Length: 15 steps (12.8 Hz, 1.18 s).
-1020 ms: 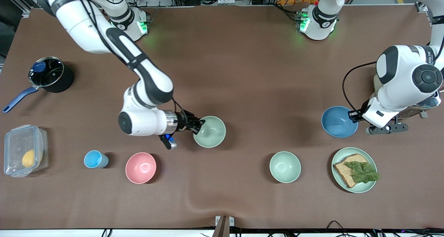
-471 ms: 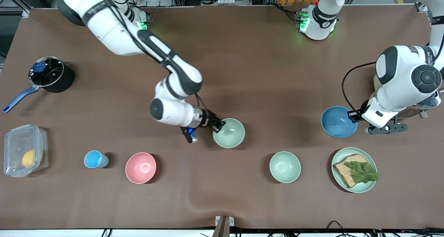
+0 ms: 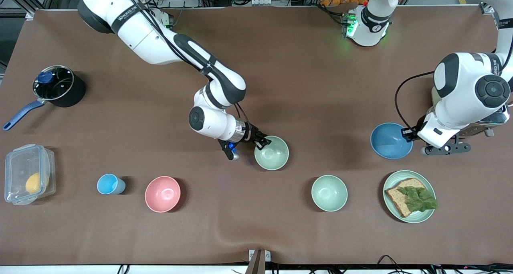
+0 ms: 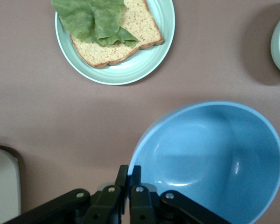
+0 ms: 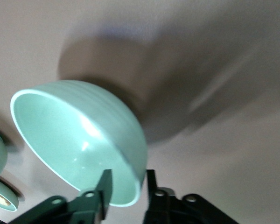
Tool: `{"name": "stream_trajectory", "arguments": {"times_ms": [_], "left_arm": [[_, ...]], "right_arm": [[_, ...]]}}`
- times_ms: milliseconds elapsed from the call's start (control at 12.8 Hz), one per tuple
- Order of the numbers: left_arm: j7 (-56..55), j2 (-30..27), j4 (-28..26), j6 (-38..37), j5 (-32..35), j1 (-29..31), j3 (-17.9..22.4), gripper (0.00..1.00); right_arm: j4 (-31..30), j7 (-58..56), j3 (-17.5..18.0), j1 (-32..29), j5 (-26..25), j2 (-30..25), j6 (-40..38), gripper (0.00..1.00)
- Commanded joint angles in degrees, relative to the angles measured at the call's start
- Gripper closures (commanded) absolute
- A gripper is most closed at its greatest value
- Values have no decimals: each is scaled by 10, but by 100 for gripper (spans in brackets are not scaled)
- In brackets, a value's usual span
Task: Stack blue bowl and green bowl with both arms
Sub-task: 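Carry the green bowl to the table middle and set it down with the right gripper, then open the right gripper and withdraw while the left gripper lifts the blue bowl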
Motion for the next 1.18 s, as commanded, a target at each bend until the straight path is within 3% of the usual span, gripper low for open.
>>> {"name": "stream_trajectory", "arguments": {"times_ms": [0,314,549,1098], "left_arm": [[8,-3,9,-6,-13,2,-14,100],[-13,2,25,-6,-27,-1,-40,100],[-49,29,51,-6,-31,-28,-50,100],[-150,126,142,-6,-31,-147,-50,100]], "right_arm": [[2,43,3,-9,-12,-11,1,0],[9,50,4,-94,-16,-62,-194,0],[65,46,2,-149,-16,-64,-316,0],[70,78,-17,-136,-11,-32,-218,0]]}}
